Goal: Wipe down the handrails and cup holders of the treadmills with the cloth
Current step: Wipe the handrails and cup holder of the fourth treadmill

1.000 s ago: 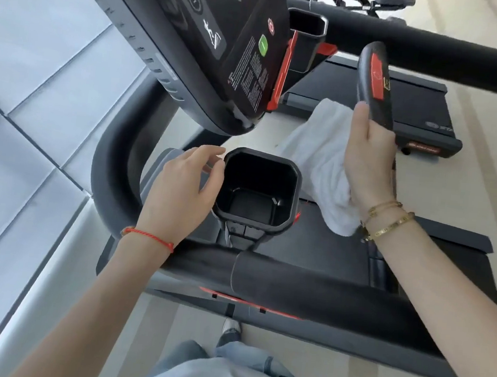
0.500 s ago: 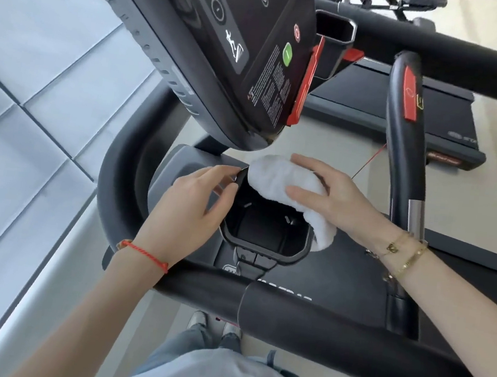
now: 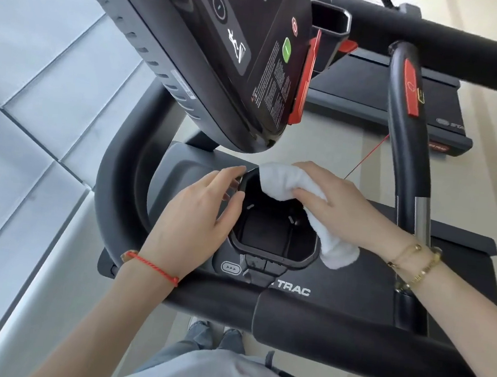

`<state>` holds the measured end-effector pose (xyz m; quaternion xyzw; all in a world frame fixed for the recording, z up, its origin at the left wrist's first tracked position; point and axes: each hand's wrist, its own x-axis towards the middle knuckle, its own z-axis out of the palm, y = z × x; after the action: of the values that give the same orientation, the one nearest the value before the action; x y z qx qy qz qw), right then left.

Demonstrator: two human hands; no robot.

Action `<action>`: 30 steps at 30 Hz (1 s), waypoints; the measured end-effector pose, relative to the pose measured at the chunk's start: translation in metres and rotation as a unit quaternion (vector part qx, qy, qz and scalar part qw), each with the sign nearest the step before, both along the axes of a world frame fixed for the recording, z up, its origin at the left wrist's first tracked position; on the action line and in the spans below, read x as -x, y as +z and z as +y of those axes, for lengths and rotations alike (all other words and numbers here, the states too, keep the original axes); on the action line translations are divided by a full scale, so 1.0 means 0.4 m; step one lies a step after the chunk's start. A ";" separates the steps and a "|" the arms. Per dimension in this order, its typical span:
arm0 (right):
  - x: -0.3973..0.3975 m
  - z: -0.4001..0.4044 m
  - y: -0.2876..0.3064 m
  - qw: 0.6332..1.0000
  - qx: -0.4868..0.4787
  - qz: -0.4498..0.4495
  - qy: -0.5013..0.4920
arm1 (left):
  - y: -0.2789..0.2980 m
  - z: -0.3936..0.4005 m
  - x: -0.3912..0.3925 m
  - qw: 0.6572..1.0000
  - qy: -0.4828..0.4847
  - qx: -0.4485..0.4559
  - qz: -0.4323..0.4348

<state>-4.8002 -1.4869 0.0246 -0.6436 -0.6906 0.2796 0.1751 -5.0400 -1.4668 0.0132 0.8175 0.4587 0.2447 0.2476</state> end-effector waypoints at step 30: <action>0.054 -0.052 -0.004 0.989 0.041 0.051 -0.131 | 0.029 -0.010 0.000 0.998 -0.054 -0.021 0.028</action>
<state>-4.8218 -1.5078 0.0229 -0.7201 -0.5787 0.3144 0.2186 -5.0398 -1.4708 0.0246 0.8528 0.4155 0.2170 0.2303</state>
